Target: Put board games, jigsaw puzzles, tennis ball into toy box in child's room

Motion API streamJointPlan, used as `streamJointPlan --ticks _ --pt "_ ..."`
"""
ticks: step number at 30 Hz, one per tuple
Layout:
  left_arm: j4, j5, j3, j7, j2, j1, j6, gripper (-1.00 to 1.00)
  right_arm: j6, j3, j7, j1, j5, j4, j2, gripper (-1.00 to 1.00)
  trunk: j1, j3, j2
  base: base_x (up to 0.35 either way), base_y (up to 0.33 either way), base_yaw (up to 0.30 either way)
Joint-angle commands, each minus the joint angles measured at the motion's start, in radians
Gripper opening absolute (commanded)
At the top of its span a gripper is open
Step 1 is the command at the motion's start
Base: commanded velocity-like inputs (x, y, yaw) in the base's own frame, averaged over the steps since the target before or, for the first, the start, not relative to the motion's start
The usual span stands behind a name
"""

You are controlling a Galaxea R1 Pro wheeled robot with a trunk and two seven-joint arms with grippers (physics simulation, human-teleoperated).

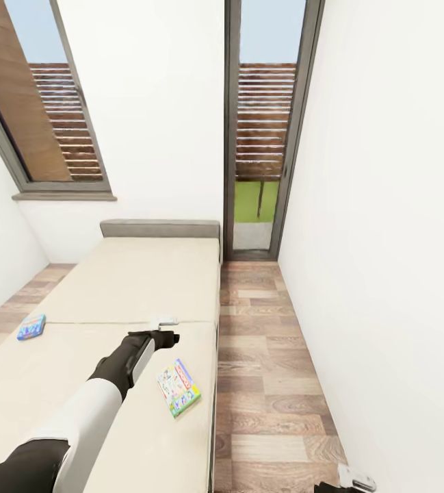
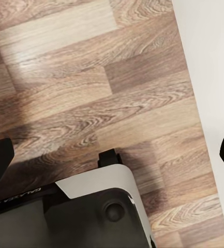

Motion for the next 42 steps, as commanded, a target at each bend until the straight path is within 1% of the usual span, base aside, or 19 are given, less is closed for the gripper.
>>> streamJointPlan --ticks 1,42 --pt "-0.002 0.001 0.001 0.003 -0.001 -0.001 0.005 1.00 0.006 -0.001 -0.002 -0.001 -0.002 -0.002 0.000 1.00 0.001 -0.004 -0.002 0.000 0.000 0.000" --pt "-0.002 0.001 0.002 0.003 0.000 -0.001 0.000 1.00 0.005 -0.001 -0.002 0.000 -0.002 -0.002 0.000 1.00 0.001 -0.071 -0.002 0.000 0.000 0.000"
